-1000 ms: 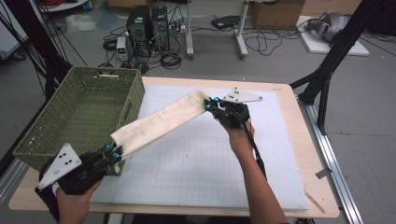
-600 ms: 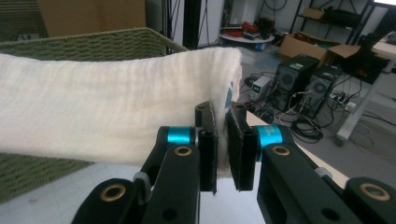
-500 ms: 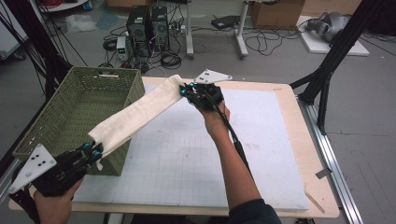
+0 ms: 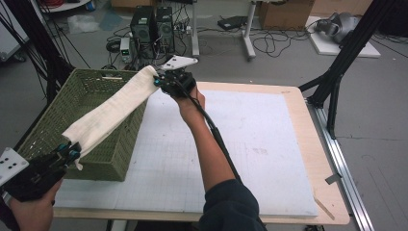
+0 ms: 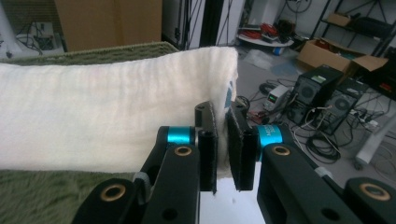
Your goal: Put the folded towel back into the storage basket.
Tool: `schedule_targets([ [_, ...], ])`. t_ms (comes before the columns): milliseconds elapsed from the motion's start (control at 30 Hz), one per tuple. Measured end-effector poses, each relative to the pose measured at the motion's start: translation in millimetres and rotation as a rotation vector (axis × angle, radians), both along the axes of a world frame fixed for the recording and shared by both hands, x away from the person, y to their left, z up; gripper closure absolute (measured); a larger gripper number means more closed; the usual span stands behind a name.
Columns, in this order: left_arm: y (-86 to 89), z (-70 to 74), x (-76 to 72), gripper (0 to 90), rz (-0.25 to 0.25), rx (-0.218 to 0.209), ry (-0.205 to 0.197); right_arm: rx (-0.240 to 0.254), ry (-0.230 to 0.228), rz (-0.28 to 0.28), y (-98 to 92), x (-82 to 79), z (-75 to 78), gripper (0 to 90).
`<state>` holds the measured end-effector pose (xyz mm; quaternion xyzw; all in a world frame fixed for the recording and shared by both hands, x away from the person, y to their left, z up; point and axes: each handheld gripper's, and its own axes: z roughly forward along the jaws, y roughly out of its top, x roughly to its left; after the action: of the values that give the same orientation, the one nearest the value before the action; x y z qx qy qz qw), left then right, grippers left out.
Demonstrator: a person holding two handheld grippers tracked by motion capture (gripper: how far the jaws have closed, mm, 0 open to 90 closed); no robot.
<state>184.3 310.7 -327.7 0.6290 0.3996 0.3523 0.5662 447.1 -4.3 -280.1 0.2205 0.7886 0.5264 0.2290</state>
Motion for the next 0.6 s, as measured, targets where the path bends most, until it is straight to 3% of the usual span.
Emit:
schedule_targets([
  [433, 33.1, -4.1, 1.6, 82.5, 0.13, 0.035, 0.039, -0.043, 0.03, 0.013, 76.3, 23.7, -10.4, 83.0],
  [600, 44.7, -7.4, 4.7, 82.3, 0.154, 0.039, 0.065, -0.068, 0.044, 0.015, 99.8, 30.1, -20.5, 83.0],
])
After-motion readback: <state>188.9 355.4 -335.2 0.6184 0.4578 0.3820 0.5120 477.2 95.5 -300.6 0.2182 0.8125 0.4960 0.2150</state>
